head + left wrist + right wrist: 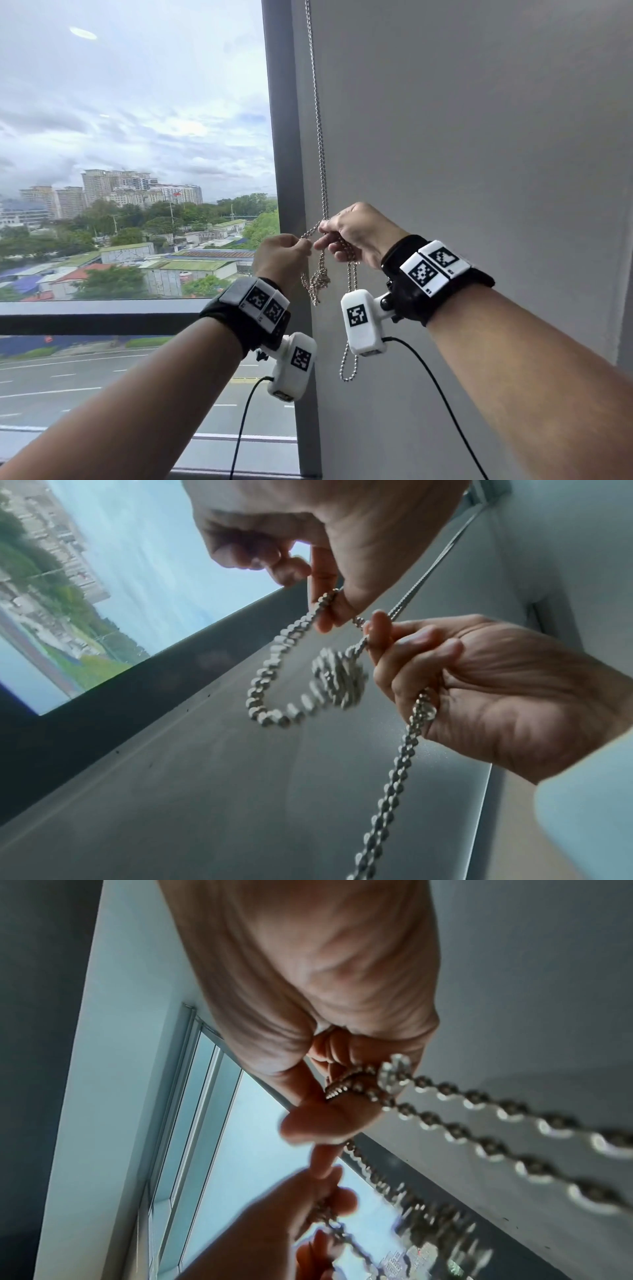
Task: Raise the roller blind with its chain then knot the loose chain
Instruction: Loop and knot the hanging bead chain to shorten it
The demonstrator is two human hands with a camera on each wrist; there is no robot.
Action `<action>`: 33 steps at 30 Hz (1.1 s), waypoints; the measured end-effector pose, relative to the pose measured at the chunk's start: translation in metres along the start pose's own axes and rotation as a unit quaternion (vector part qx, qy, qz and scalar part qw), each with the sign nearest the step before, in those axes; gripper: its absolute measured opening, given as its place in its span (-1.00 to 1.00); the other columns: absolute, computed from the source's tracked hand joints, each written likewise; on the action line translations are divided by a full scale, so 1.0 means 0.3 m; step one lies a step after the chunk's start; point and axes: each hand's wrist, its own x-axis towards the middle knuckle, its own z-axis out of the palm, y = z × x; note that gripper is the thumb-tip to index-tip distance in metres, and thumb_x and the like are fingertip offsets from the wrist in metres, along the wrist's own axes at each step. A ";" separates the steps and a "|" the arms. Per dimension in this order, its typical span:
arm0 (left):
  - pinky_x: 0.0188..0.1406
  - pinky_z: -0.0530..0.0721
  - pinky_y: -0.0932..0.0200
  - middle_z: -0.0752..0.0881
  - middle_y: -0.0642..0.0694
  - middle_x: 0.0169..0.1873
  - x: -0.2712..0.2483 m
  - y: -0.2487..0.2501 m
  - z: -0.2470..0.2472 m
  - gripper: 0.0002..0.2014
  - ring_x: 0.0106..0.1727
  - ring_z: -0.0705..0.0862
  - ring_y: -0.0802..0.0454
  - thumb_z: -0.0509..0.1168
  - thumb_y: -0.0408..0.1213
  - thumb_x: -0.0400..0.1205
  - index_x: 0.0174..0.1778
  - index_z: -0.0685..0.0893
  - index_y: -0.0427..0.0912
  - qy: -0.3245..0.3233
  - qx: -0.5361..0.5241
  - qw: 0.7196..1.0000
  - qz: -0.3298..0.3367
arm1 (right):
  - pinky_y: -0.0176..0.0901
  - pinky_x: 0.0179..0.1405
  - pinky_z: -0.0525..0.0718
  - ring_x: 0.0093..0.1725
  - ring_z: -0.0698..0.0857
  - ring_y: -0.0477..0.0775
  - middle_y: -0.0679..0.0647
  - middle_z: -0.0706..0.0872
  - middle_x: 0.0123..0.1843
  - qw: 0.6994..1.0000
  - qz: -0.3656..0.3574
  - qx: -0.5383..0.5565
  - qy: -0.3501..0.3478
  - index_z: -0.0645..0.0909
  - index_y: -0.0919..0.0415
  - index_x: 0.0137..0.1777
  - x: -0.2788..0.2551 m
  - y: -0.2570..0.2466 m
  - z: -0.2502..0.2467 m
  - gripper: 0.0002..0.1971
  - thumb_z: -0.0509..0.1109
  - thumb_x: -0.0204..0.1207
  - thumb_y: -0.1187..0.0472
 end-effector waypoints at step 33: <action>-0.60 0.40 0.40 0.70 0.00 -0.50 0.009 0.000 -0.069 -0.87 -0.67 0.45 0.28 0.32 -0.45 0.50 -0.19 0.80 -0.33 -0.095 -0.037 0.994 0.042 | -0.10 -0.05 0.74 -0.17 0.86 0.02 0.02 0.86 -0.36 0.976 -0.088 -0.128 0.156 0.68 0.17 -0.36 0.033 0.072 -0.012 -0.65 0.60 0.20 -0.12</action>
